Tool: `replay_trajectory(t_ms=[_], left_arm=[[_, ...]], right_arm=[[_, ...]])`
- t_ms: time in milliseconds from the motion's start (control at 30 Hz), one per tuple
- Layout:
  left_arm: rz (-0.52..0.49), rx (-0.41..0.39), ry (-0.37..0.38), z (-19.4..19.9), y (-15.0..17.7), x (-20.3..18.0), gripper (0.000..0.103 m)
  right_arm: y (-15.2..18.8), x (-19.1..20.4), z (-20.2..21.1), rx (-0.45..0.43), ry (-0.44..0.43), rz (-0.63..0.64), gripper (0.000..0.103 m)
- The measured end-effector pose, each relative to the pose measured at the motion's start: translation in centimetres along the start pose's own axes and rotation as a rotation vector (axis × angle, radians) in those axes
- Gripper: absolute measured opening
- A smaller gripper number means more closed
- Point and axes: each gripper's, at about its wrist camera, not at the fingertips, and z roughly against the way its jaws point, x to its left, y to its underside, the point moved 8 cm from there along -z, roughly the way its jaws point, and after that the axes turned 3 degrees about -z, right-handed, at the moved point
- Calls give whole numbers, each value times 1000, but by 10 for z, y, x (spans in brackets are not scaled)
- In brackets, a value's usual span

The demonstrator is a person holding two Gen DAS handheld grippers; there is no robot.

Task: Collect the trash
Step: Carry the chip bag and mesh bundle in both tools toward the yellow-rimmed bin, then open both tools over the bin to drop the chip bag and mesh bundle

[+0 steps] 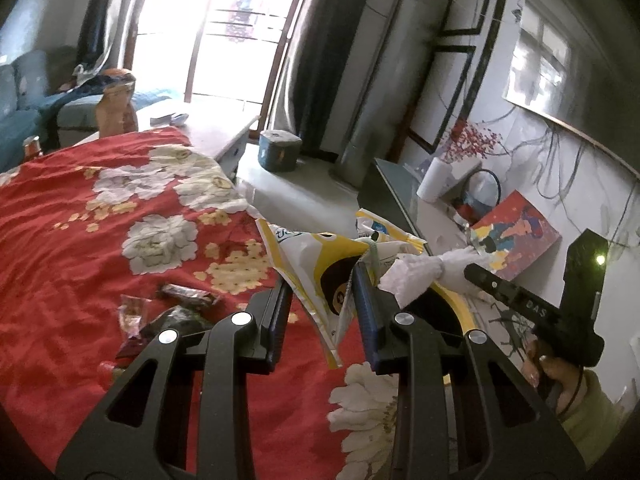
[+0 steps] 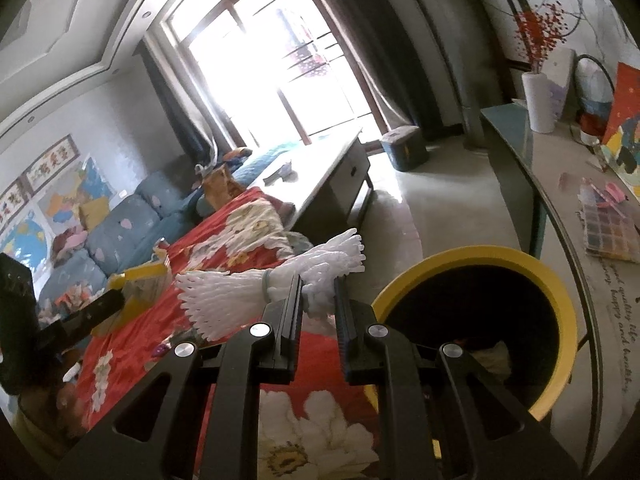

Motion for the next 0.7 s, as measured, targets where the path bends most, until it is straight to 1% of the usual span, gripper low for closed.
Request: replay_trajectory(t_ms=[367,700], left_arm=[[-52,48,50,-29,10,-34,24],[-123,115,96,-61,29,-73,24]], right_arm=[[-3,-34,6,-21,57,-64,15],[-3,-67,10,-48,142,-88,15]])
